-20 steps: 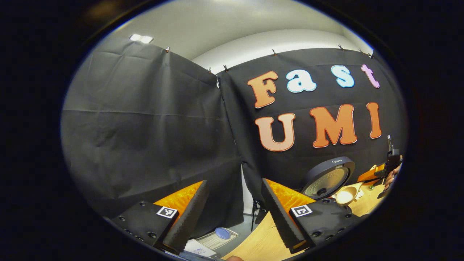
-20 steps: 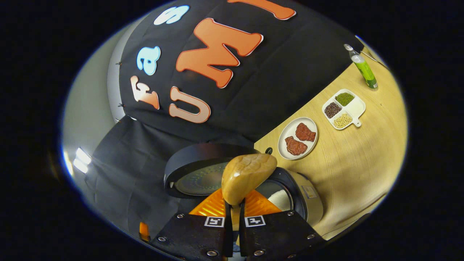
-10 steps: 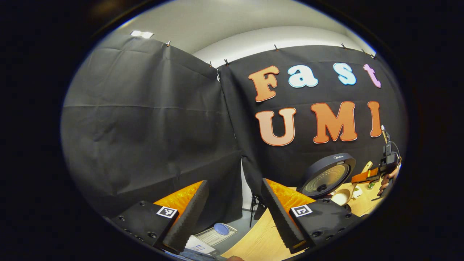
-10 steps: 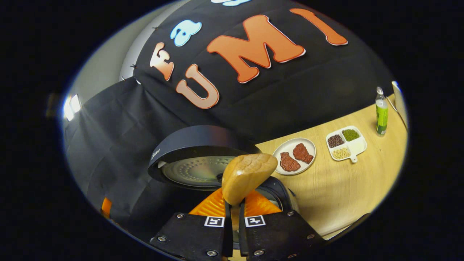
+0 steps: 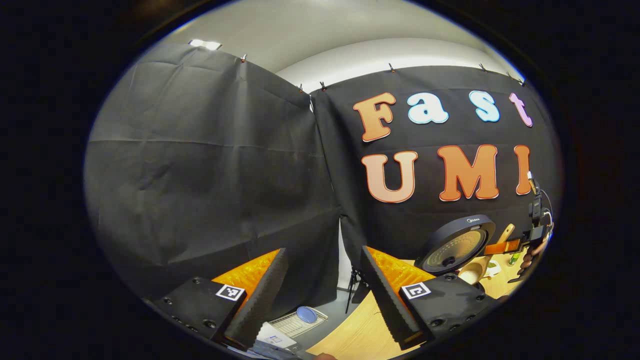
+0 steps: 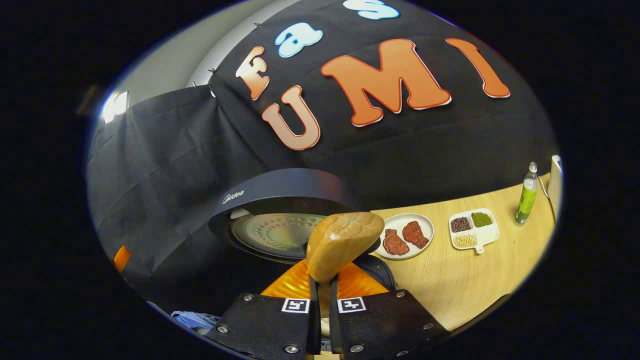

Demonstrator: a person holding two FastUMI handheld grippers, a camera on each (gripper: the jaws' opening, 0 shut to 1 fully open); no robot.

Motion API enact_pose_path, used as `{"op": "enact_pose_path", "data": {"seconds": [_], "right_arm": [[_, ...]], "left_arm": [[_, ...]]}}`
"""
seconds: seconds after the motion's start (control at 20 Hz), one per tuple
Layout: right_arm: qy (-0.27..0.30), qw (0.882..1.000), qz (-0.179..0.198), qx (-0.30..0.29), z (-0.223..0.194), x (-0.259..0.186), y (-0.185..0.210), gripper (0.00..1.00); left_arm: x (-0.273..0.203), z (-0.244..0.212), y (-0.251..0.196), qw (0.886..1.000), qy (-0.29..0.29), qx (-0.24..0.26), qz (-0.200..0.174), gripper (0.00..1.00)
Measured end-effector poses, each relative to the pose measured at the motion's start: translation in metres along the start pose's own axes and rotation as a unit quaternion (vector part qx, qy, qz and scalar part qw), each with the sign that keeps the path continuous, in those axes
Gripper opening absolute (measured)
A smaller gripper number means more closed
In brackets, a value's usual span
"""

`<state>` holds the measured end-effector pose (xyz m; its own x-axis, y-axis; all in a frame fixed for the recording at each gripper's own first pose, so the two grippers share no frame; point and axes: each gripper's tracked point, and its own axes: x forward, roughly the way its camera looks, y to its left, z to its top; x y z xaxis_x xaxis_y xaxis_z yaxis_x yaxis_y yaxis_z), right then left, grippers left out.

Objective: Close the left gripper, press the button to open the rice cooker; take a wooden spoon from the chopstick holder with the right hand, scoop a spoonful of rice and pour it into the rice cooker, then put the wooden spoon back into the chopstick holder.

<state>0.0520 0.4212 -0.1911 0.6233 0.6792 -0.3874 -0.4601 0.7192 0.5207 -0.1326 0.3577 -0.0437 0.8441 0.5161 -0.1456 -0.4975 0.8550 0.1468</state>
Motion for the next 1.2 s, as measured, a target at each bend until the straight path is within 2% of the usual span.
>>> {"op": "enact_pose_path", "data": {"seconds": [0.3, 0.35, 0.4, 0.5, 0.6, 0.65, 0.75, 0.8, 1.0, 1.05, 1.2], "right_arm": [[-0.033, 0.996, 0.005, -0.085, 0.011, -0.006, 0.017, 0.06], [-0.036, 0.994, 0.005, -0.1, 0.01, -0.006, 0.02, 0.06], [-0.039, 0.992, 0.005, -0.116, 0.01, -0.007, 0.022, 0.06], [-0.046, 0.988, 0.009, -0.149, 0.009, -0.01, 0.028, 0.06], [-0.053, 0.981, 0.011, -0.186, 0.008, -0.009, 0.034, 0.06], [-0.057, 0.976, 0.012, -0.209, 0.008, -0.01, 0.037, 0.06], [-0.071, 0.964, 0.016, -0.255, 0.011, -0.013, 0.045, 0.06], [-0.076, 0.959, 0.019, -0.272, 0.012, -0.015, 0.048, 0.06], [-0.097, 0.945, 0.014, -0.312, 0.017, -0.016, 0.045, 0.06], [-0.104, 0.948, 0.011, -0.301, 0.019, -0.019, 0.045, 0.06], [-0.107, 0.972, 0.012, -0.21, 0.027, -0.035, 0.027, 0.06]], "left_arm": [[-0.006, 0.005, 0.01, 1.0, -0.004, -0.005, 0.006, 0.94], [-0.007, 0.007, 0.012, 1.0, -0.006, -0.004, 0.007, 0.98], [-0.009, 0.009, 0.013, 1.0, -0.008, -0.003, 0.008, 0.94], [-0.011, 0.011, 0.014, 1.0, -0.009, -0.003, 0.007, 0.94], [-0.015, 0.014, 0.014, 1.0, -0.011, -0.001, 0.005, 0.94], [-0.017, 0.016, 0.013, 1.0, -0.012, -0.001, 0.004, 0.98], [-0.019, 0.019, 0.009, 1.0, -0.016, 0.0, 0.0, 0.98], [-0.021, 0.02, 0.008, 1.0, -0.017, 0.001, -0.002, 0.94], [-0.024, 0.023, -0.002, 1.0, -0.018, 0.001, -0.009, 0.94], [-0.024, 0.023, -0.006, 1.0, -0.017, 0.001, -0.012, 0.94], [-0.026, 0.02, -0.016, 1.0, -0.014, -0.002, -0.018, 0.94]]}}
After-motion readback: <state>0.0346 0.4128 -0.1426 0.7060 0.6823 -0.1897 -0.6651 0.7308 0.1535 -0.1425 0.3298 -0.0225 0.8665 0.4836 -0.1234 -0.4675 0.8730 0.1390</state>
